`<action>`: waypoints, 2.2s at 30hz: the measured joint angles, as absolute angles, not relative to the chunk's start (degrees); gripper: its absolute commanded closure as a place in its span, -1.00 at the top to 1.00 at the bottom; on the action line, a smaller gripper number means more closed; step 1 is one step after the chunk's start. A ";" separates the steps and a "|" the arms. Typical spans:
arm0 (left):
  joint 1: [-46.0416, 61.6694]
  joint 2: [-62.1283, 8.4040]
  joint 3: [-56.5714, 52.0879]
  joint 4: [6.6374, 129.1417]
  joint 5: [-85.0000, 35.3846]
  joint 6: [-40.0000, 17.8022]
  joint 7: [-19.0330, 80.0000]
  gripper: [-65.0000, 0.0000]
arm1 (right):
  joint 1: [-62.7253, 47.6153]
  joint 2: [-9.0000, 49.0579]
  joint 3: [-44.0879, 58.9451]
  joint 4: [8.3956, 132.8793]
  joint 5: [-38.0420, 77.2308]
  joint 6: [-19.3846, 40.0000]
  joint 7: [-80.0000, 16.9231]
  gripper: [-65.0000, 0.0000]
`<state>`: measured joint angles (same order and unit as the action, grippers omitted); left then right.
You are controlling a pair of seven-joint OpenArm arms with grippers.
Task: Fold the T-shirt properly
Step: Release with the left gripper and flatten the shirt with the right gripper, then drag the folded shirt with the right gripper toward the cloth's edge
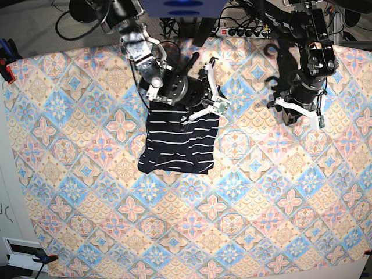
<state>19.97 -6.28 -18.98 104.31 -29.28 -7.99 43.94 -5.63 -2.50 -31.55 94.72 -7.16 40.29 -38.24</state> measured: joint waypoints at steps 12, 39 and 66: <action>20.29 -5.13 -18.90 104.31 -29.43 -8.12 43.94 -1.00 | -0.19 -6.50 -18.06 74.26 -7.25 39.83 -31.68 -0.99; 18.85 -5.23 -18.63 104.25 -29.43 -8.14 43.92 -1.00 | 2.09 9.17 -10.76 67.13 -3.70 41.76 -23.49 -0.99; 19.09 -5.26 -18.85 104.27 -29.43 -8.19 43.94 -1.00 | 5.85 19.92 -10.15 67.13 -7.20 40.25 -25.45 -0.99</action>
<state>19.09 -5.26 -18.85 104.27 -29.43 -8.19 43.94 5.85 19.92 -10.15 67.13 -7.20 40.25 -25.45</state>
